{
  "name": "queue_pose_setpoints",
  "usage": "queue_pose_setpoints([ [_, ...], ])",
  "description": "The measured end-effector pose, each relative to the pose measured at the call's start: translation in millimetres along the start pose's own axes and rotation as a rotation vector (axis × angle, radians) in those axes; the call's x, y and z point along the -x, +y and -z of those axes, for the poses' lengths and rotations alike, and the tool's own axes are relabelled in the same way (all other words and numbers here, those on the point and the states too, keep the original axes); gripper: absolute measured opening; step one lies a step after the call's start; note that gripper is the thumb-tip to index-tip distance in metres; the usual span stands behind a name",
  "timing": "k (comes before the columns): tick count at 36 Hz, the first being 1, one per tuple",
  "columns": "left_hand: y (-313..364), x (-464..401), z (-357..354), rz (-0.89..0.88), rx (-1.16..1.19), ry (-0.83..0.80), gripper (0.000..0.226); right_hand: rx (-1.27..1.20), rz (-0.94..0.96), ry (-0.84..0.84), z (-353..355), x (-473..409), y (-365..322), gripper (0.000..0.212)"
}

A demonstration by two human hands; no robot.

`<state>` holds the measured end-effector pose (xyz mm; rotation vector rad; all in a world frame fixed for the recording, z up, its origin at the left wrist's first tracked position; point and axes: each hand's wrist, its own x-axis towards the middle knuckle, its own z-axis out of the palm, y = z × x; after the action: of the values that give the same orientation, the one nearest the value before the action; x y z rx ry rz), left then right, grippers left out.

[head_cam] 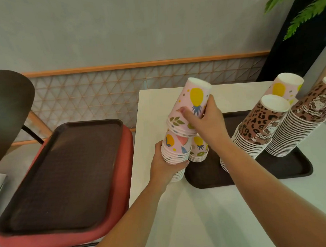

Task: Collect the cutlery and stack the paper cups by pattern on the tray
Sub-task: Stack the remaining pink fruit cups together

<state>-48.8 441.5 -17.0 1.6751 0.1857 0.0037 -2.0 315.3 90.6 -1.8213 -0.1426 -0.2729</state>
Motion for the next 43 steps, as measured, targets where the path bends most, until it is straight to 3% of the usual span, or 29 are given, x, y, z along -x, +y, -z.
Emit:
queue_pose_setpoints([
  [8,-5,-2,4,0.019,0.027,0.036,0.077,-0.05,0.09,0.298,18,-20,-8,0.039],
  [11,-6,-3,6,0.013,0.036,0.04,0.076,-0.036,0.101,0.334,19,-23,2,0.049],
  [28,-2,-4,2,0.021,0.031,0.024,0.077,0.279,-0.13,0.142,7,0,89,0.079],
  [35,4,-2,-2,0.003,0.002,0.014,0.078,0.218,0.116,0.233,4,12,61,0.07],
  [38,5,-2,-4,-0.003,0.011,0.016,0.079,0.109,0.158,0.095,1,17,44,0.075],
  [43,8,-2,-6,-0.004,0.025,0.007,0.08,0.13,0.019,-0.144,-8,22,34,0.086],
])
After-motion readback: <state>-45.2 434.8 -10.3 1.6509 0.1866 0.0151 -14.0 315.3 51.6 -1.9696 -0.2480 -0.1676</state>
